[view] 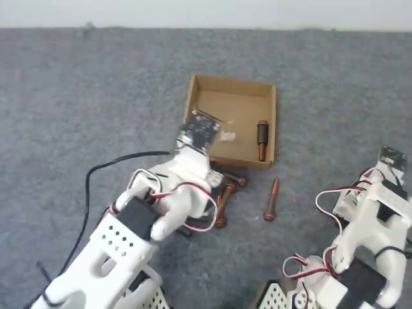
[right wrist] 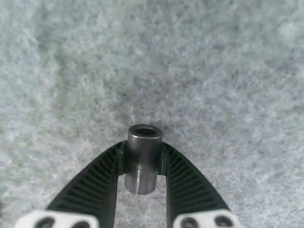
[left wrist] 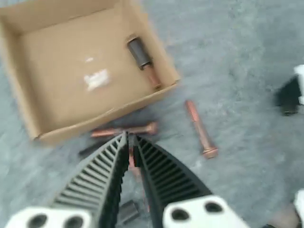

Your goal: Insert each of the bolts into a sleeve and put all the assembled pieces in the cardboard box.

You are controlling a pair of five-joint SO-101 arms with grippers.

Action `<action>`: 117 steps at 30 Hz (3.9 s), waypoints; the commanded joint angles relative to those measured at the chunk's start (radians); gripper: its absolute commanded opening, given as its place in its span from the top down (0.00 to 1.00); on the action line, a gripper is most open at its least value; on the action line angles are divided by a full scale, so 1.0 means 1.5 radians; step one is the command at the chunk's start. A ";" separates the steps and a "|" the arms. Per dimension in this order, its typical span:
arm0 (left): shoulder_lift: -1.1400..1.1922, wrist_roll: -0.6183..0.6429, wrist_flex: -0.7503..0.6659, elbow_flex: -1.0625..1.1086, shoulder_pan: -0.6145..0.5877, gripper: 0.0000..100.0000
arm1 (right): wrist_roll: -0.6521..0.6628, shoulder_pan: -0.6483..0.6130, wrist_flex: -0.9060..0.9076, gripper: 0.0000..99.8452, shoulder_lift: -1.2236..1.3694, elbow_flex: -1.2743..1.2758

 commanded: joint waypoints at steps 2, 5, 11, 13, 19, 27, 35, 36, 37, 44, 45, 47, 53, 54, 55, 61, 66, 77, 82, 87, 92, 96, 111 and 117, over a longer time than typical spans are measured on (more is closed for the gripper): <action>0.074 0.008 -0.009 -0.069 0.034 0.91 | -0.009 0.004 -0.008 0.99 -0.029 -0.004; 0.166 0.008 -0.007 -0.119 0.034 0.85 | -0.009 0.003 -0.008 0.99 -0.029 -0.004; 0.273 0.009 -0.031 -0.196 0.039 0.84 | -0.009 0.003 -0.009 0.99 -0.029 -0.004; 0.296 0.009 -0.072 -0.197 0.040 0.84 | -0.009 0.003 -0.009 0.99 -0.029 -0.005; 0.406 0.009 -0.170 -0.192 0.106 0.84 | -0.009 -0.001 -0.009 0.99 -0.029 -0.005; 0.576 0.062 -0.305 -0.197 0.141 0.83 | -0.009 -0.021 -0.009 0.99 -0.029 -0.005; 0.718 0.068 -0.299 -0.281 0.155 0.84 | -0.009 -0.022 -0.009 0.99 -0.029 -0.006; 0.731 0.069 -0.275 -0.302 0.155 0.84 | -0.009 -0.022 -0.009 0.99 -0.029 -0.006; 0.745 0.077 -0.251 -0.327 0.154 0.84 | -0.009 -0.022 -0.009 0.99 -0.029 -0.006; 0.838 0.093 -0.119 -0.454 0.144 0.84 | -0.009 -0.021 -0.009 0.99 -0.029 -0.006; 0.846 0.092 -0.103 -0.466 0.145 0.84 | -0.009 -0.021 -0.009 0.99 -0.029 -0.006; 0.852 0.091 -0.089 -0.474 0.147 0.85 | -0.009 -0.020 -0.009 0.99 -0.029 -0.006; 0.855 0.090 -0.090 -0.475 0.147 0.99 | -0.008 -0.019 -0.009 0.99 -0.029 -0.006; 0.855 0.090 -0.090 -0.475 0.147 0.99 | -0.008 -0.019 -0.009 0.99 -0.029 -0.006; 0.855 0.090 -0.090 -0.475 0.147 0.99 | -0.008 -0.019 -0.009 0.99 -0.029 -0.006; 0.854 0.071 -0.063 -0.476 0.145 0.99 | -0.008 -0.019 -0.009 0.99 -0.029 -0.006; 0.821 -0.098 0.030 -0.482 0.147 0.99 | -0.008 -0.019 -0.009 0.99 -0.028 -0.006; 0.671 -0.321 0.090 -0.369 0.145 0.99 | -0.005 -0.019 -0.009 0.99 -0.028 -0.005; 0.577 -0.407 0.089 -0.282 0.149 0.98 | -0.004 -0.019 -0.009 0.99 -0.028 -0.005; 0.518 -0.417 0.059 -0.213 0.147 0.94 | -0.003 -0.019 -0.009 0.99 -0.028 -0.004; 0.465 -0.263 0.028 -0.178 0.144 0.91 | -0.003 -0.019 -0.009 0.99 -0.028 -0.003; 0.428 -0.189 0.025 -0.151 0.140 0.91 | -0.003 -0.019 -0.010 0.99 -0.028 -0.002; 0.615 -0.247 0.024 -0.185 0.083 0.82 | -0.002 -0.019 -0.023 0.99 -0.028 0.004; 0.664 -0.256 0.028 -0.221 0.082 0.86 | -0.002 -0.021 -0.023 0.99 -0.028 0.004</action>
